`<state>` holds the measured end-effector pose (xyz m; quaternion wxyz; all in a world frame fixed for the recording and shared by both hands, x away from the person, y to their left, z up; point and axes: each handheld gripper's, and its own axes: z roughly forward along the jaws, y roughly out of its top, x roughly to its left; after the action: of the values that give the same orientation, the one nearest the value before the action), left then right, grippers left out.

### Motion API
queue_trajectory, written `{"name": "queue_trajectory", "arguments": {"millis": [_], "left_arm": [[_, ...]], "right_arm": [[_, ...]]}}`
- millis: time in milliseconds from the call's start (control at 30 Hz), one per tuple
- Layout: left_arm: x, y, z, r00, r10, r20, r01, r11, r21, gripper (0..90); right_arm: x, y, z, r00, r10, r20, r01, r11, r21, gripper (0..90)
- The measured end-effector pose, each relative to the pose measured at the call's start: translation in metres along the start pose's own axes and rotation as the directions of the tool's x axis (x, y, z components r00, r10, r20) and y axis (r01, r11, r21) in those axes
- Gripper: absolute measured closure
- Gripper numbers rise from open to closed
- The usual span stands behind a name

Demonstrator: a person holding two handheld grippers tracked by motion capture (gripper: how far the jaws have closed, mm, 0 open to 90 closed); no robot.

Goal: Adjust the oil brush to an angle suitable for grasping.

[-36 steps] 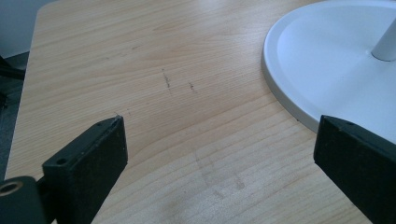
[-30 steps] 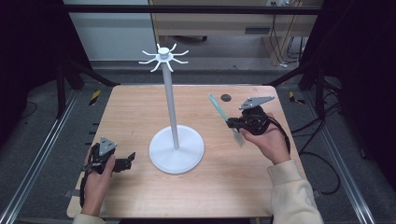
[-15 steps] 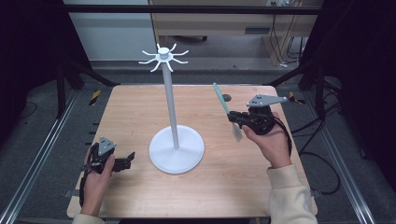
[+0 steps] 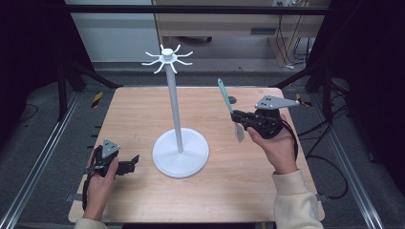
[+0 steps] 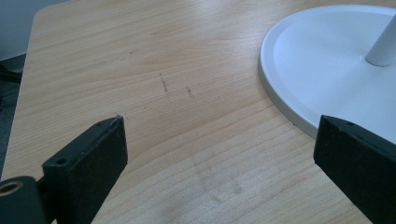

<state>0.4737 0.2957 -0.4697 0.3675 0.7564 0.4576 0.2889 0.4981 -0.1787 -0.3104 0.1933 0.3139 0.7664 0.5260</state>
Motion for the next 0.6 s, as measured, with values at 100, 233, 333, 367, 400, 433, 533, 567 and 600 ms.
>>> {"name": "queue_trajectory", "arguments": {"millis": [100,233,333,367,400,433,533,567,600], "left_arm": [[0.000,0.000,0.000,1.0000,0.000,0.000,0.000,1.0000,0.000,2.4],[0.000,0.000,0.000,1.0000,0.000,0.000,0.000,1.0000,0.000,2.4],[0.000,0.000,0.000,1.0000,0.001,0.001,-0.001,1.0000,0.000,2.4],[0.000,0.000,0.000,1.0000,0.002,0.001,-0.002,1.0000,0.000,2.4],[0.000,0.000,0.000,1.0000,0.002,0.001,-0.002,1.0000,0.000,2.4],[0.000,0.000,0.000,1.0000,0.003,0.001,-0.003,1.0000,0.000,2.4],[0.000,0.000,0.000,1.0000,0.002,0.000,-0.002,1.0000,0.001,2.4],[0.000,0.000,0.000,1.0000,0.003,0.001,-0.003,1.0000,0.001,2.4],[0.000,0.000,0.000,1.0000,0.003,0.001,-0.003,1.0000,0.000,2.4]], "right_arm": [[0.003,0.002,-0.001,0.9999,-0.011,-0.006,0.011,1.000,-0.012,82.4],[0.008,0.005,-0.001,0.9998,-0.020,-0.009,0.020,1.000,-0.023,82.4],[0.012,0.007,-0.002,0.9995,-0.028,-0.013,0.027,0.999,-0.036,82.4],[0.013,0.008,-0.002,0.9994,-0.032,-0.014,0.032,0.999,-0.040,82.4],[0.014,0.009,-0.002,0.9993,-0.033,-0.017,0.032,0.999,-0.042,82.4],[0.015,0.010,-0.003,0.9992,-0.035,-0.021,0.034,0.998,-0.044,82.4],[0.019,0.013,-0.004,0.9989,-0.040,-0.024,0.039,0.998,-0.056,82.4],[0.020,0.014,-0.004,0.9988,-0.040,-0.027,0.038,0.997,-0.061,82.4],[0.021,0.015,-0.004,0.9987,-0.040,-0.030,0.038,0.997,-0.067,82.4]]}}
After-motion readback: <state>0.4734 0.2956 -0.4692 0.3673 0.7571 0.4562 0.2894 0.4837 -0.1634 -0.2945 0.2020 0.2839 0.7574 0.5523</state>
